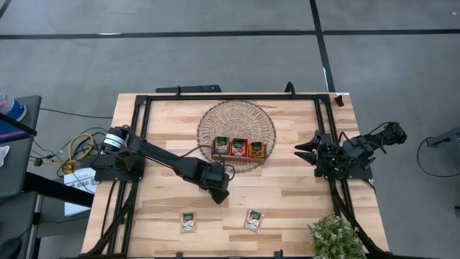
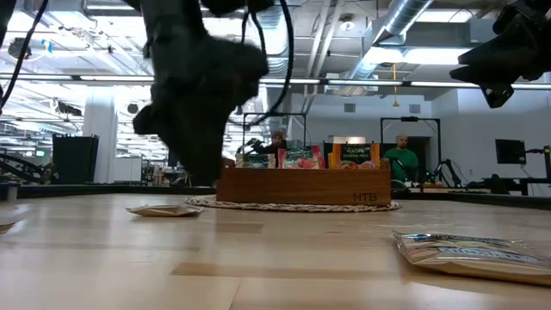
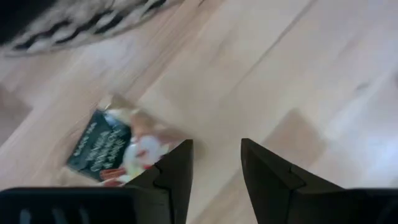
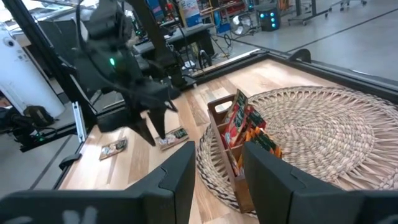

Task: Pick & Place Tea
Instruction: Put the brown tea bag into the left section of the wooden organizer

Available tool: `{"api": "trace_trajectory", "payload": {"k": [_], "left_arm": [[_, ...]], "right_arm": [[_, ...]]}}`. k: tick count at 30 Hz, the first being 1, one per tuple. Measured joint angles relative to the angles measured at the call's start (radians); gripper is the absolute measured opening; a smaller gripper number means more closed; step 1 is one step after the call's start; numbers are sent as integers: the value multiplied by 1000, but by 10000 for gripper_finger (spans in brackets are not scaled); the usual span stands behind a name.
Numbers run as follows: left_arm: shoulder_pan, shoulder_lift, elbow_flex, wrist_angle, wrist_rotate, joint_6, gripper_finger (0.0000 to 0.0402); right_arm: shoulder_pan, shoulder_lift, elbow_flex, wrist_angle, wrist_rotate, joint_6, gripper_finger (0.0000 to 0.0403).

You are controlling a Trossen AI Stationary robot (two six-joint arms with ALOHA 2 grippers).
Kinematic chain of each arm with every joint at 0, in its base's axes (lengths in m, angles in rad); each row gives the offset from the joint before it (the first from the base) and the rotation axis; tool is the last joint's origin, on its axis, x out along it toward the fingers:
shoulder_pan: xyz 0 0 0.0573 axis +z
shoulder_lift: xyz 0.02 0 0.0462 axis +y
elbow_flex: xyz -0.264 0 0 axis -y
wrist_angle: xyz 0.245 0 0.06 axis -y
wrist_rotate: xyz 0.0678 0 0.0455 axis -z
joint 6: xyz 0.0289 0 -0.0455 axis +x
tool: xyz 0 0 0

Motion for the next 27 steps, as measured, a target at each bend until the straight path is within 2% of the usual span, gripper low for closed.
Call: {"api": "trace_trajectory", "payload": {"k": [5, 9, 14, 27], "left_arm": [[-2, -72, -1, -21, 5, -10, 127], [-3, -121, 3, -125, -27, 69, 127], [-2, -122, 2, -231, -61, 158, 127], [-2, -114, 2, -224, -90, 328, 132]], "right_arm": [[0, 0, 0, 0, 0, 0, 123], [0, 0, 0, 0, -1, 0, 123], [0, 0, 0, 0, -2, 0, 123], [0, 0, 0, 6, -2, 0, 123]]}}
